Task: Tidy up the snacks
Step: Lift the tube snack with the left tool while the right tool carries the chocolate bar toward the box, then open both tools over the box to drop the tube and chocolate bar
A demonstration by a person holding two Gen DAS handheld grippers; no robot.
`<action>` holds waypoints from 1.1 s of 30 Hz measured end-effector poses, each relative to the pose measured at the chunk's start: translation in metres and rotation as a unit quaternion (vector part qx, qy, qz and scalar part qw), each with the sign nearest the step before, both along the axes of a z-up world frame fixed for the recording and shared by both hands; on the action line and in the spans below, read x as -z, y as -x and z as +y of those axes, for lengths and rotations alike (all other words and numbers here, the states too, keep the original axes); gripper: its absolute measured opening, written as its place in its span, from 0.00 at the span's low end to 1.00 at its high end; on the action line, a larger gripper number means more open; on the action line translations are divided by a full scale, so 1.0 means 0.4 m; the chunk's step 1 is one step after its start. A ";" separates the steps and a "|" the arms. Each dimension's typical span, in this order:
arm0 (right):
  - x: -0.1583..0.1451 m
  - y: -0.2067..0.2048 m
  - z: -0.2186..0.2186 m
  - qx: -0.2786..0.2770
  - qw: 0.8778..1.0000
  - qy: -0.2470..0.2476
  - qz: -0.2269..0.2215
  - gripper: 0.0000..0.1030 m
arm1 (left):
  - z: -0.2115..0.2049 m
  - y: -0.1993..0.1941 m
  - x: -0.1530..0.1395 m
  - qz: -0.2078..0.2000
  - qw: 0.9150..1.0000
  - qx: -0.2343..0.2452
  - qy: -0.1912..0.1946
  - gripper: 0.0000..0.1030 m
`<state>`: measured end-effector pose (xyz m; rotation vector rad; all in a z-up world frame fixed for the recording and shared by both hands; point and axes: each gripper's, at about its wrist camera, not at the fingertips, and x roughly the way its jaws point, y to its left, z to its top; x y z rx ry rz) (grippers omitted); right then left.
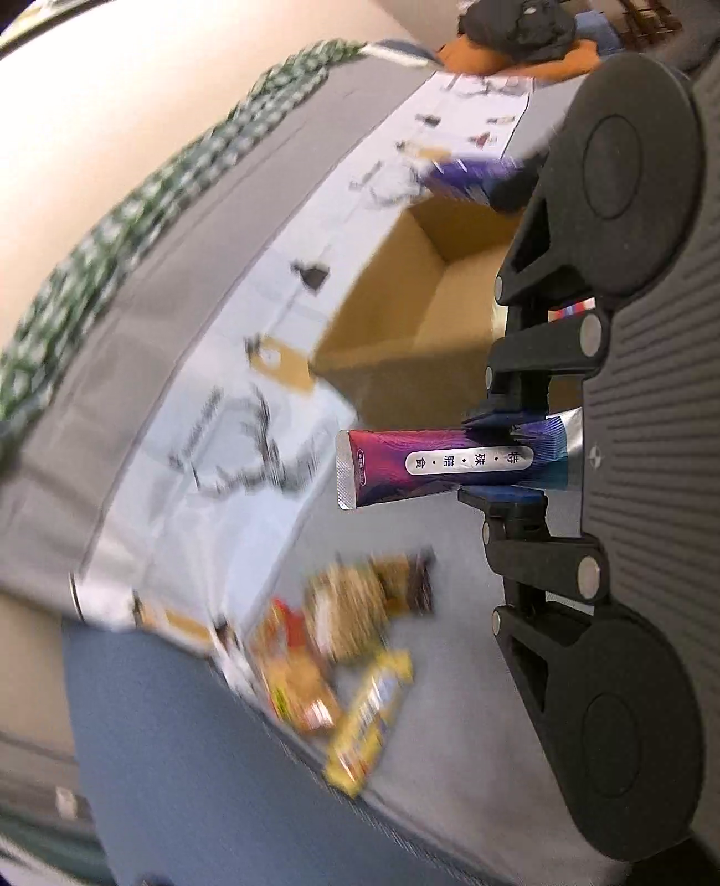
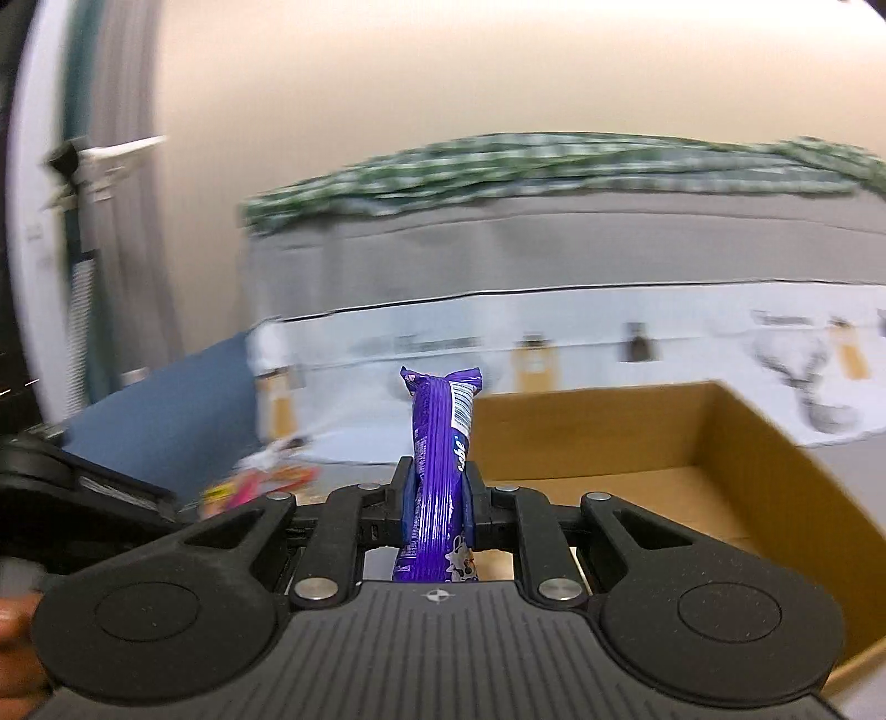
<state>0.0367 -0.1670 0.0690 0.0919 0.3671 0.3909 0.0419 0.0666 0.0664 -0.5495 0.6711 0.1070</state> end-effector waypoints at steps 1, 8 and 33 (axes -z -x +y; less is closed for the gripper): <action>0.004 -0.016 -0.016 0.017 1.000 -0.002 0.006 0.16 | -0.026 -0.019 -0.012 -0.006 1.000 0.009 -0.002 0.22; 0.040 -0.113 -0.144 0.116 0.991 -0.029 0.059 0.16 | -0.212 -0.162 -0.064 -0.028 0.996 0.080 -0.021 0.22; 0.064 -0.133 -0.249 0.195 0.976 -0.055 0.076 0.54 | -0.218 -0.171 -0.034 -0.009 0.993 0.094 -0.063 0.41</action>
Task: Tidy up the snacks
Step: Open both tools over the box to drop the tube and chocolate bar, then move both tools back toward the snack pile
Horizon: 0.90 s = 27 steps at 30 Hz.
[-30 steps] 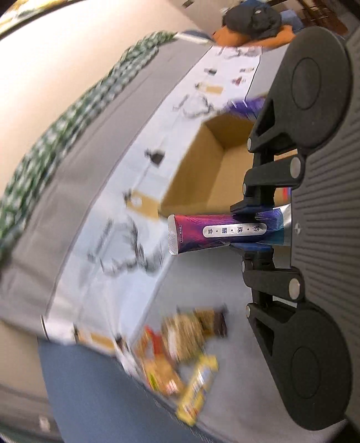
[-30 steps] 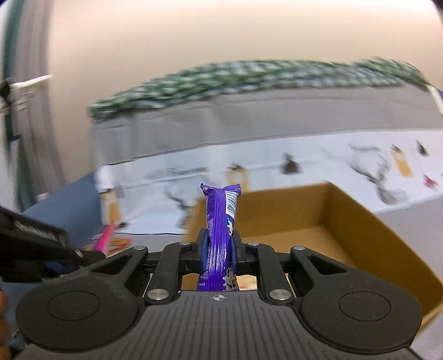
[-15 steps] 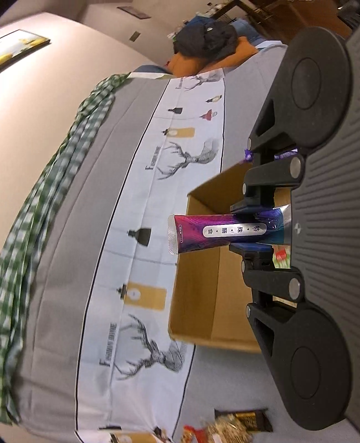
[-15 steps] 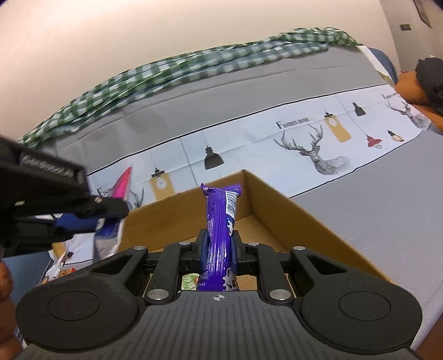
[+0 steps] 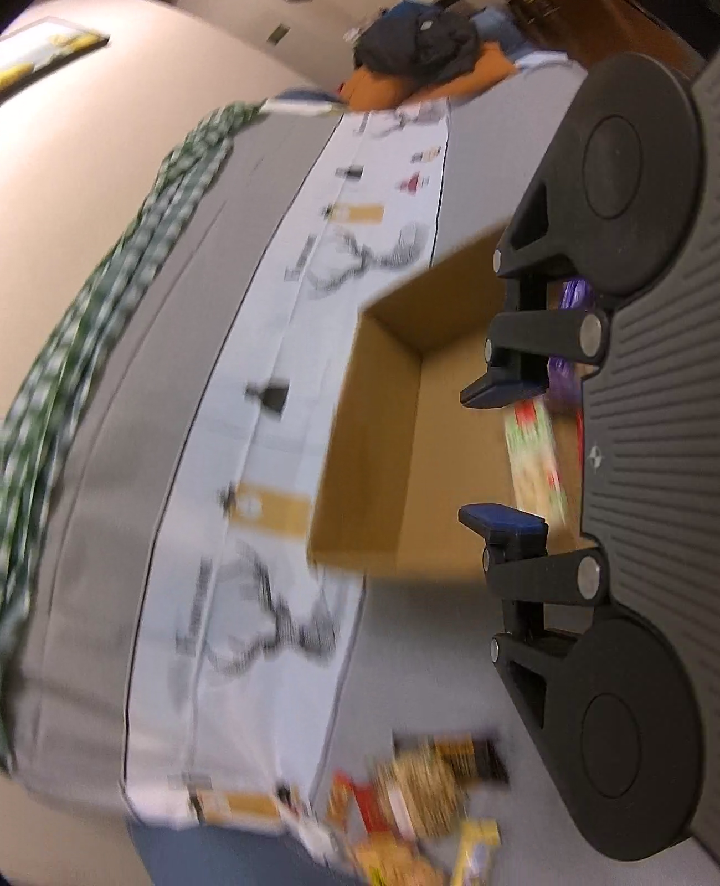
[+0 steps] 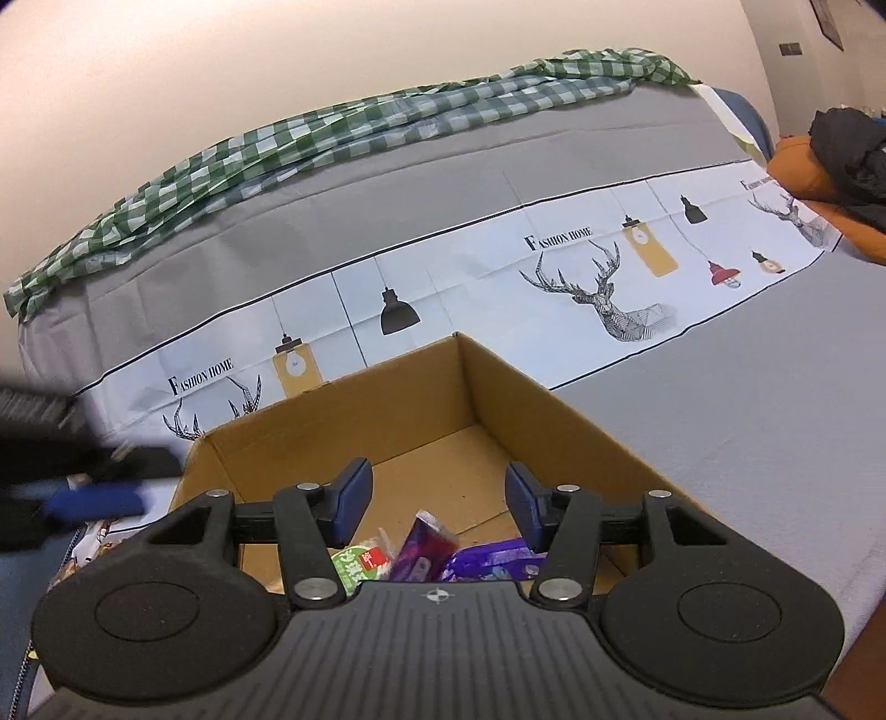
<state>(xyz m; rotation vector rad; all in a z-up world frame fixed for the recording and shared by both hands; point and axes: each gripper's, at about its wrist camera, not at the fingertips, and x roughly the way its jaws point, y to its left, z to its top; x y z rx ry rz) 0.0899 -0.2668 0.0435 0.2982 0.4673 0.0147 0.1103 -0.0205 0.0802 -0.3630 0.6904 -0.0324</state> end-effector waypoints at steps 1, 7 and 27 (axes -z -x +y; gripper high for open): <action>0.000 0.002 0.002 -0.001 1.000 0.003 -0.001 0.54 | 0.029 0.017 0.003 0.001 1.000 -0.009 -0.004 0.41; 0.001 0.020 0.028 -0.012 0.999 0.031 -0.008 0.54 | 0.263 0.143 0.038 -0.010 0.995 -0.072 -0.067 0.33; -0.002 0.156 0.248 -0.147 0.980 0.117 -0.067 0.34 | 0.523 0.245 0.213 -0.031 0.982 -0.153 0.104 0.11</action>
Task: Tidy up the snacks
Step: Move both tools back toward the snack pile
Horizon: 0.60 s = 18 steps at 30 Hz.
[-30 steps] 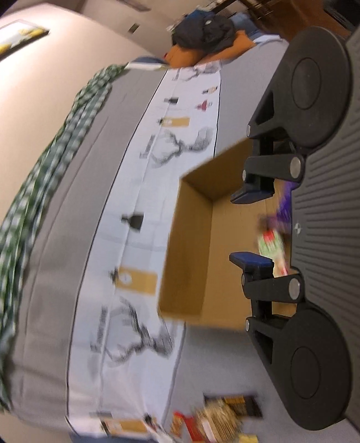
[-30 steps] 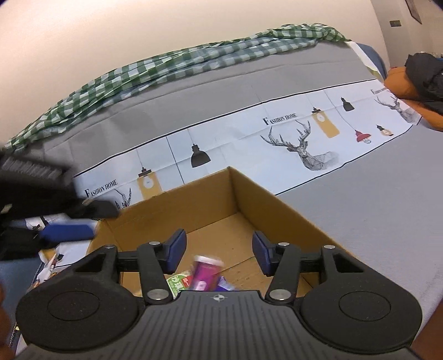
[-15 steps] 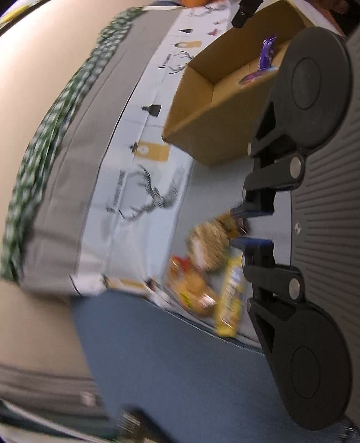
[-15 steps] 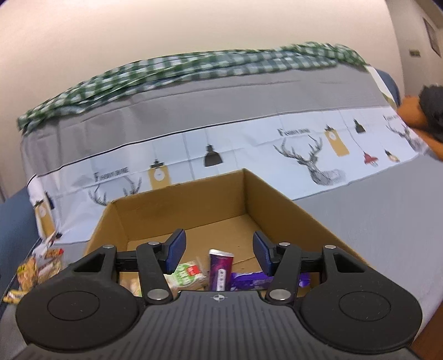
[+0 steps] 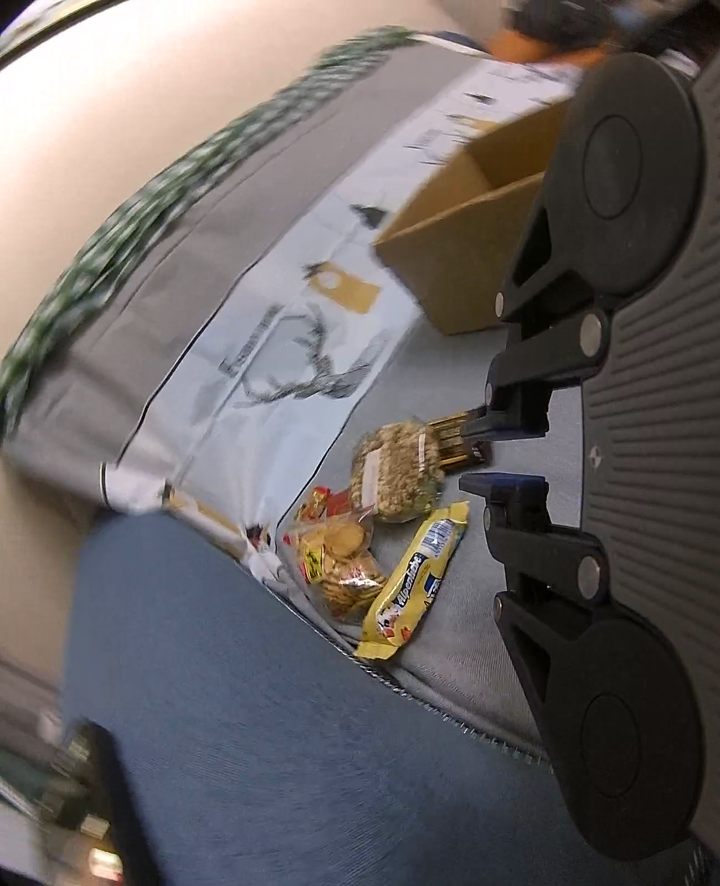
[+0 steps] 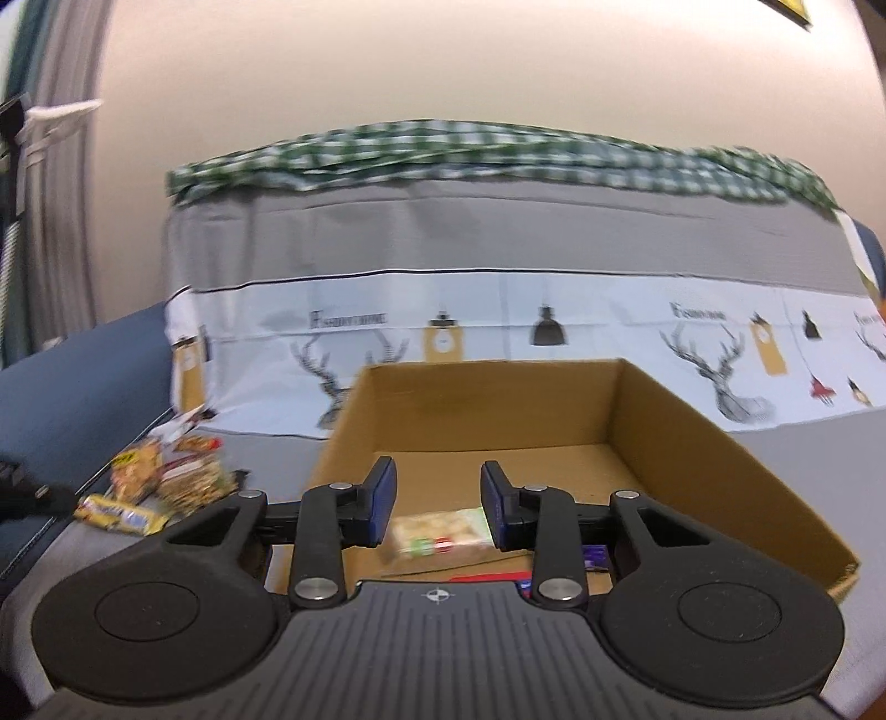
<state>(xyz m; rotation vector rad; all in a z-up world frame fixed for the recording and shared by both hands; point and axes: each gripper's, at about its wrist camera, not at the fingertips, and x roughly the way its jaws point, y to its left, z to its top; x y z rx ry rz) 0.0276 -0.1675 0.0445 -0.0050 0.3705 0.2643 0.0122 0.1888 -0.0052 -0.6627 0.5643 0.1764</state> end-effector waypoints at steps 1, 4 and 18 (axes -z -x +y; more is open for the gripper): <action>0.000 0.010 0.015 -0.009 1.000 0.005 -0.006 0.34 | 0.009 -0.006 0.012 -0.005 1.000 -0.011 0.018 0.11; -0.005 0.036 0.061 -0.046 0.998 0.021 -0.026 0.34 | 0.027 -0.027 0.047 -0.006 0.998 -0.040 0.056 0.11; -0.044 -0.162 0.353 -0.170 0.973 0.011 0.155 0.38 | 0.060 -0.058 0.107 0.005 0.985 -0.162 0.056 0.35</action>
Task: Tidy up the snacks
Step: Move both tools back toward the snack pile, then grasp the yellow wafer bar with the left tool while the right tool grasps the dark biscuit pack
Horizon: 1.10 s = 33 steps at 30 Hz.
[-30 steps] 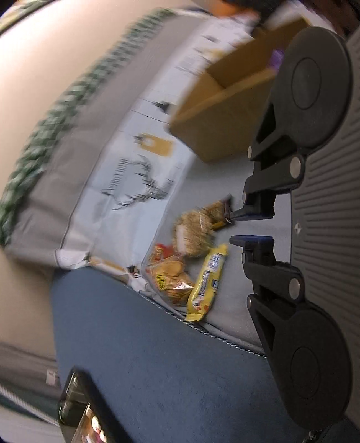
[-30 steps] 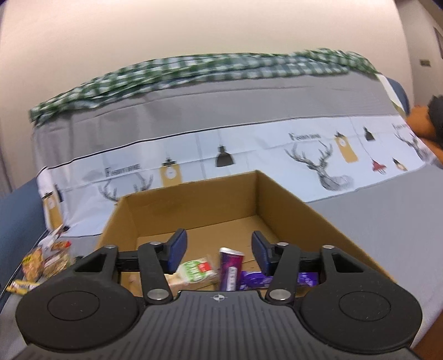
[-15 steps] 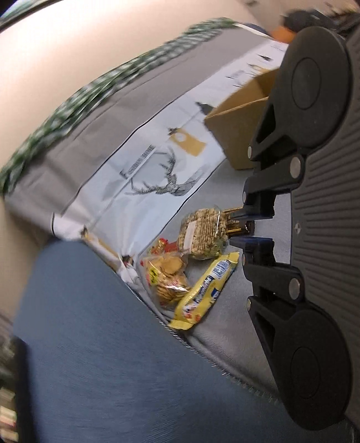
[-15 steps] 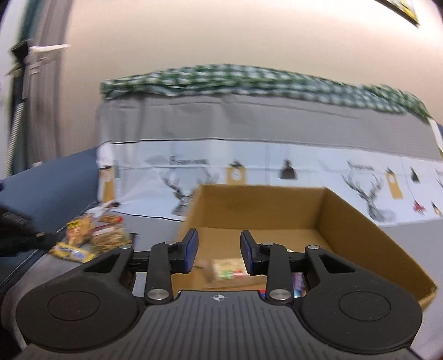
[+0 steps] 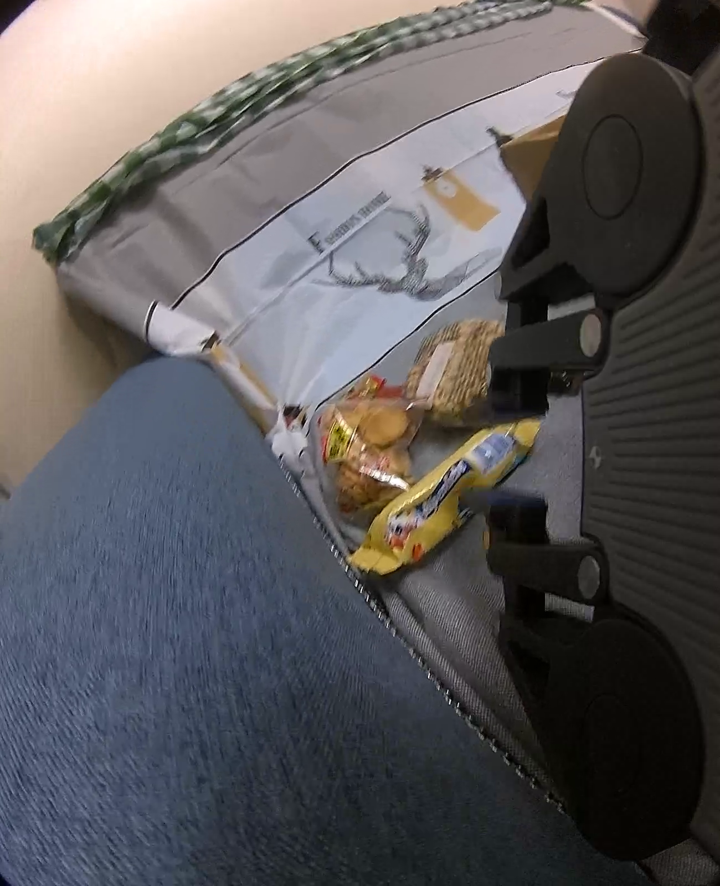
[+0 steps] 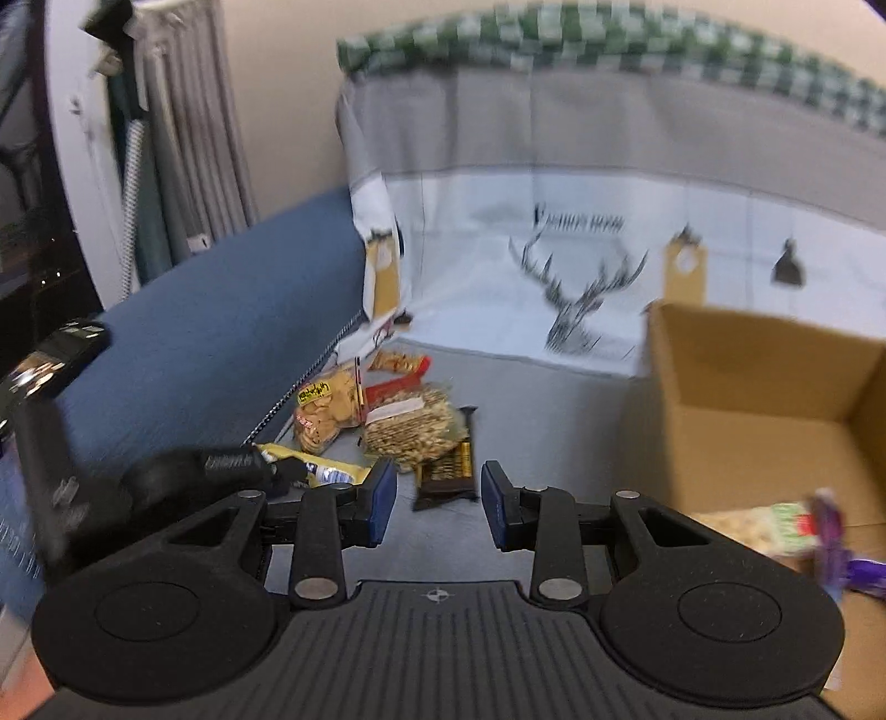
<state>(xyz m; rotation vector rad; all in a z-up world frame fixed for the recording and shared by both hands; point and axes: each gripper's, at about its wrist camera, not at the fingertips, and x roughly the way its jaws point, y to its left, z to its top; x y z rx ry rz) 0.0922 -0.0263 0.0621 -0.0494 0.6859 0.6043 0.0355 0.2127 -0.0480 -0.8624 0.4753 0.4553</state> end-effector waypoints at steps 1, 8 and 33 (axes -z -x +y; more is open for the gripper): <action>0.013 -0.022 0.022 0.003 1.000 0.007 0.007 0.41 | 0.003 0.000 0.001 0.001 1.000 -0.008 -0.002 0.40; 0.145 -0.156 0.152 0.010 0.995 0.076 0.061 0.62 | 0.011 -0.011 0.012 0.023 0.998 -0.058 -0.021 0.52; 0.206 -0.090 0.120 -0.003 0.983 0.152 0.106 0.40 | 0.000 -0.074 0.021 0.044 0.996 0.001 -0.078 0.15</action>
